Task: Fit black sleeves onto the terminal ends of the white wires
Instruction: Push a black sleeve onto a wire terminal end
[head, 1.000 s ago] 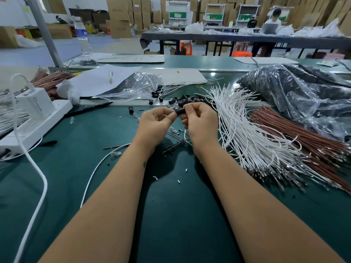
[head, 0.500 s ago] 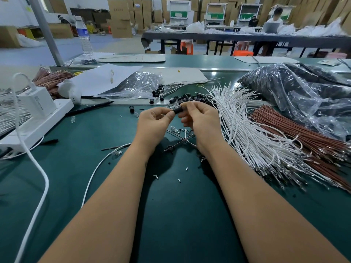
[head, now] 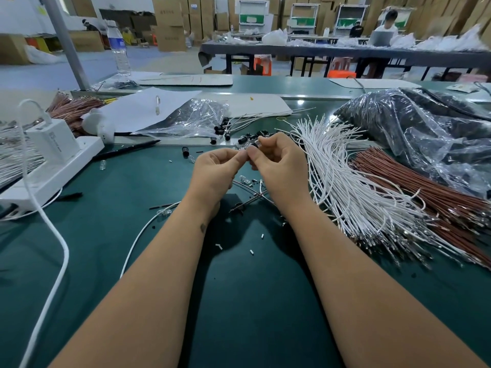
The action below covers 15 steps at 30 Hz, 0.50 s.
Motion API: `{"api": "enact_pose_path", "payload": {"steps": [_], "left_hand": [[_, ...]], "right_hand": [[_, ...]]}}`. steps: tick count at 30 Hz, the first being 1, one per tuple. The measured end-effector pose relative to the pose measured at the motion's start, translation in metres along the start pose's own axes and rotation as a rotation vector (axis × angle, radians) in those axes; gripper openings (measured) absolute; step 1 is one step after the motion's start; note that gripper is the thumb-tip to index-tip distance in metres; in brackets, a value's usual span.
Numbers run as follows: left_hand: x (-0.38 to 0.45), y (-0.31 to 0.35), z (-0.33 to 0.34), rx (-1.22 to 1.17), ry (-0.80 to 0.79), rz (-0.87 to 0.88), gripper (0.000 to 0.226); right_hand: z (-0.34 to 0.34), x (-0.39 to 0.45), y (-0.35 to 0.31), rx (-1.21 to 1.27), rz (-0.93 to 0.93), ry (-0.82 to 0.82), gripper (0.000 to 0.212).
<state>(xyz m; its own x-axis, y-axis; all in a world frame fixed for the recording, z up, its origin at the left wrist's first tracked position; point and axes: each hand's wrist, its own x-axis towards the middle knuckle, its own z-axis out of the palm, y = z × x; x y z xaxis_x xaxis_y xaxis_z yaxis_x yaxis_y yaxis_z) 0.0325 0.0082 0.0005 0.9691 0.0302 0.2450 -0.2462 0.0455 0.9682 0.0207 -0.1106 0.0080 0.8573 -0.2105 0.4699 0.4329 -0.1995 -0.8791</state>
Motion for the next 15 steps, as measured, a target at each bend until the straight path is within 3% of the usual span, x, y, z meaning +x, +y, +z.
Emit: {"api": "enact_pose_path", "payload": {"steps": [9, 15], "left_hand": [[0.0002, -0.0018, 0.0009, -0.100, -0.043, -0.046, 0.014], [0.0021, -0.0044, 0.0008, -0.101, 0.042, -0.011, 0.014]], "right_hand": [[0.0002, 0.0023, 0.0008, 0.065, 0.016, -0.027, 0.025], [-0.0007, 0.0024, 0.0008, 0.166, 0.034, -0.080, 0.015]]}}
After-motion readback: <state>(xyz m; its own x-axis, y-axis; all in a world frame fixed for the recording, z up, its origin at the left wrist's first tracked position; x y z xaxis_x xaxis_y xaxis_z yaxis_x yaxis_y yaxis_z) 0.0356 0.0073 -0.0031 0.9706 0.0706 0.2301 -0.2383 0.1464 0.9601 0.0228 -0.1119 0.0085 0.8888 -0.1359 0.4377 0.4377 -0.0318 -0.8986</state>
